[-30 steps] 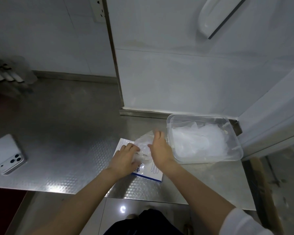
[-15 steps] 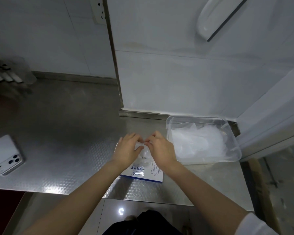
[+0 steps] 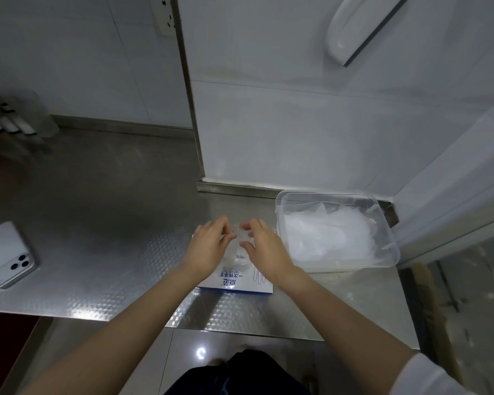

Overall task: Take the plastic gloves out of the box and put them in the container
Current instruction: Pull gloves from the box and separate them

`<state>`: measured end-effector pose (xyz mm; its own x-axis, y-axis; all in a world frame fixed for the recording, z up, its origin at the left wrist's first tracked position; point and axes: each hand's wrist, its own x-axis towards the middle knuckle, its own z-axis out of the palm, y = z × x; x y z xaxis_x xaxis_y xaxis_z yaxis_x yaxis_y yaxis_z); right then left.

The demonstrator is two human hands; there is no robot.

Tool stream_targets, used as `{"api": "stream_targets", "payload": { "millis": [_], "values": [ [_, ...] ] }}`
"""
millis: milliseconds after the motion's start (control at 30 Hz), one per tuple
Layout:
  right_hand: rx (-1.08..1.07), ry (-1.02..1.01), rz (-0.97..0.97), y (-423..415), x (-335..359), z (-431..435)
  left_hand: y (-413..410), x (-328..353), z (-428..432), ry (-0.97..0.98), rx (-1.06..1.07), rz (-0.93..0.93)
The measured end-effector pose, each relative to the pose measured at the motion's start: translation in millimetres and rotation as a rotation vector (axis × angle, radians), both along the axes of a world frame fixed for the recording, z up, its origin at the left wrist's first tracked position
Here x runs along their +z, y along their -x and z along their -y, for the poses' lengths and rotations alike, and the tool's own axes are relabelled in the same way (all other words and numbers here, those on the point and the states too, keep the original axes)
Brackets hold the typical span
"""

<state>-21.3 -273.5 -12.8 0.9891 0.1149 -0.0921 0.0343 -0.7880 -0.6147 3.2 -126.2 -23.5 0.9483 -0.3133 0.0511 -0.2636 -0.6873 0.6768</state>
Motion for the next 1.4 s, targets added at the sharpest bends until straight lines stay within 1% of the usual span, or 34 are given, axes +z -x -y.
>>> {"api": "stream_targets", "payload": {
  "millis": [100,167,233,267,333,400,467,600,667,700,767,833,933,1000,1067,1233,1400],
  "values": [
    [0.025,-0.095,-0.07,-2,-4,1,3,-2,1,0.02,-0.034,-0.019],
    [0.016,-0.11,-0.09,0,-5,1,6,-4,1,0.017,-0.041,-0.028],
    [-0.025,-0.085,-0.074,2,-5,2,8,-5,1,0.01,-0.039,-0.058],
    [-0.04,-0.053,-0.036,3,-5,2,9,-5,1,0.014,-0.039,-0.076],
    [-0.027,0.035,0.046,4,-2,3,11,-4,1,0.038,-0.035,-0.091],
    [0.014,0.065,0.066,6,1,2,11,-4,1,0.053,-0.03,-0.101],
    [0.042,0.037,0.04,8,-1,0,11,-5,2,0.067,-0.031,-0.103],
    [0.005,-0.081,-0.025,5,-6,-2,12,-5,5,0.071,-0.018,-0.111],
    [0.007,-0.103,-0.054,3,-7,0,12,-5,6,0.084,-0.039,-0.102],
    [0.014,-0.09,-0.059,2,-8,1,12,-5,7,0.062,-0.061,-0.099],
    [0.023,-0.022,-0.058,0,-10,5,12,-7,7,-0.043,-0.079,-0.102],
    [0.037,0.045,-0.056,1,-13,8,11,-12,6,-0.116,-0.043,-0.103],
    [0.049,0.069,-0.018,5,-12,10,10,-16,6,-0.194,0.003,-0.093],
    [0.081,0.089,0.018,6,-12,10,10,-17,8,-0.241,-0.004,-0.091],
    [0.126,0.121,0.012,6,-11,7,12,-19,9,-0.249,-0.015,-0.101],
    [0.135,0.121,-0.047,4,-1,-1,13,-23,9,-0.268,0.006,-0.099],
    [0.055,0.04,0.01,1,9,5,11,-24,10,-0.366,0.088,-0.188]
  ]
}}
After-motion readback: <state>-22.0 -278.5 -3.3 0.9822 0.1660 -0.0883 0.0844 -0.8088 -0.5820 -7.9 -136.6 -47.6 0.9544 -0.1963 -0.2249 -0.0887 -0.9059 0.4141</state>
